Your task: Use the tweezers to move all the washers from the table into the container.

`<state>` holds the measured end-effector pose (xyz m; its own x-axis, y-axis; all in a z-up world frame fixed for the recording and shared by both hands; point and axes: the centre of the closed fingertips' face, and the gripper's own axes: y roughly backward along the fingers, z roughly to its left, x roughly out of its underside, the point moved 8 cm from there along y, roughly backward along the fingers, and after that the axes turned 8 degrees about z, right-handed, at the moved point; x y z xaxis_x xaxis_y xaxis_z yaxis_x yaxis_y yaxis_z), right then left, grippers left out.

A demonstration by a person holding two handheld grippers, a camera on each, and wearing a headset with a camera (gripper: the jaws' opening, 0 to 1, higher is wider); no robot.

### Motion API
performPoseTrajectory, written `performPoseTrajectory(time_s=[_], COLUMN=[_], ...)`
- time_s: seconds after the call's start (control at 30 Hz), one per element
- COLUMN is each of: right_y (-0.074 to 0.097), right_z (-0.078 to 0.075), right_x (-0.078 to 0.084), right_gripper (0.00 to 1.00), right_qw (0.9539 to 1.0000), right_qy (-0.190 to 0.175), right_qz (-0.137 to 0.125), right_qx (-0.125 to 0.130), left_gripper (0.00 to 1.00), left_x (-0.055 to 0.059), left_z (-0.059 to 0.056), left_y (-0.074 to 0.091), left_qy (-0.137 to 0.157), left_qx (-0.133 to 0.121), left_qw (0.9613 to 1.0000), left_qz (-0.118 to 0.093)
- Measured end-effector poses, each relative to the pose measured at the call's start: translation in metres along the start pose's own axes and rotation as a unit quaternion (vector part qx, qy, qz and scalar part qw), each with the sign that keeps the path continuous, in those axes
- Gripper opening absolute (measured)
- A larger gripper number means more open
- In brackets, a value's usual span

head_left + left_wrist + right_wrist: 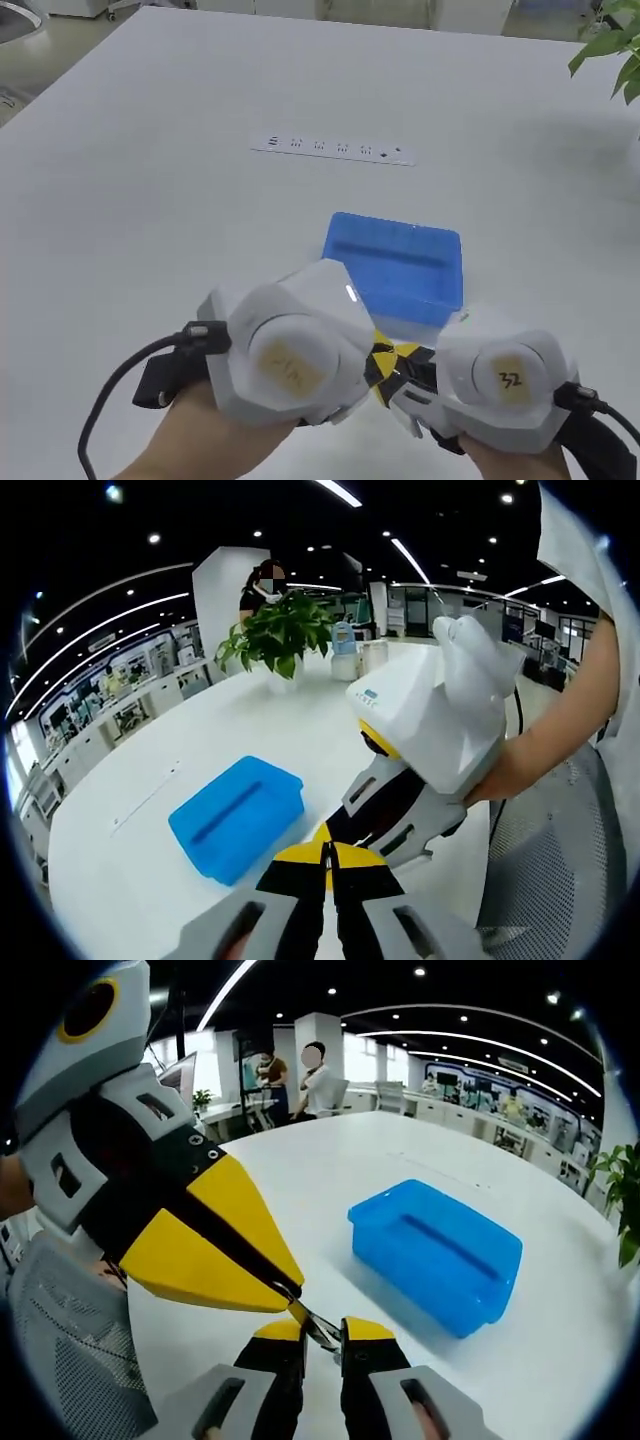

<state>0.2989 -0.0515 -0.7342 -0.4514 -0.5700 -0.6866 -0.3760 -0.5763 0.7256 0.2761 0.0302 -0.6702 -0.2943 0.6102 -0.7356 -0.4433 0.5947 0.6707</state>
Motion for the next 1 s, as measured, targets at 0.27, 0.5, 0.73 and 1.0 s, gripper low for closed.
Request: performPoseTrajectory(time_s=[0.27,0.5,0.73,1.0], right_y=[0.0001,0.0008,-0.0011,-0.0024], right_z=[0.0005,0.0011,0.0026,0.0021], right_x=[0.0001,-0.0041,-0.0067,-0.0062], right_gripper=[0.1,0.09,0.11,0.09], right_qw=[0.9999,0.9995,0.9993,0.9991], right_qy=[0.009,0.029,0.034,0.038], right_qz=[0.008,0.009,0.01,0.01], right_qx=[0.0,-0.002,-0.013,-0.014], left_gripper=[0.0,0.0,0.0,0.0], left_x=[0.0001,0.0015,0.0075,0.0068], left_z=[-0.0012,0.0025,0.0054,0.0059], left_y=[-0.0003,0.0008,0.0047,0.0032], left_qy=[-0.006,-0.003,0.014,0.022], left_qx=[0.001,-0.004,-0.005,-0.004], left_qw=[1.0,1.0,0.9999,0.9997], left_qz=[0.0,-0.002,-0.003,-0.006])
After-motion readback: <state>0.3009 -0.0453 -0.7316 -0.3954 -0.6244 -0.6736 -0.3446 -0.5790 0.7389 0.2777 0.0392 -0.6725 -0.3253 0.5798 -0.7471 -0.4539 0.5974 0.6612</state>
